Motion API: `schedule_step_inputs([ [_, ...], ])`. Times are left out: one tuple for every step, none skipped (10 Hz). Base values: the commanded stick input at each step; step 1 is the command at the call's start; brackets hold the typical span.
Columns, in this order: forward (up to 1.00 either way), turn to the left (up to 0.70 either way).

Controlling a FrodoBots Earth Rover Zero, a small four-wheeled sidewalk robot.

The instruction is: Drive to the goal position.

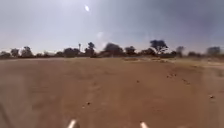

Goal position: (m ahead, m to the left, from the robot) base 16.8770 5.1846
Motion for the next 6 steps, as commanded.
schedule_step_inputs([
  [0.7, 0.0],
  [0.7, 0.0],
  [0.7, 0.0],
  [0.7, 0.0],
  [0.7, 0.0],
  [0.7, 0.0],
])
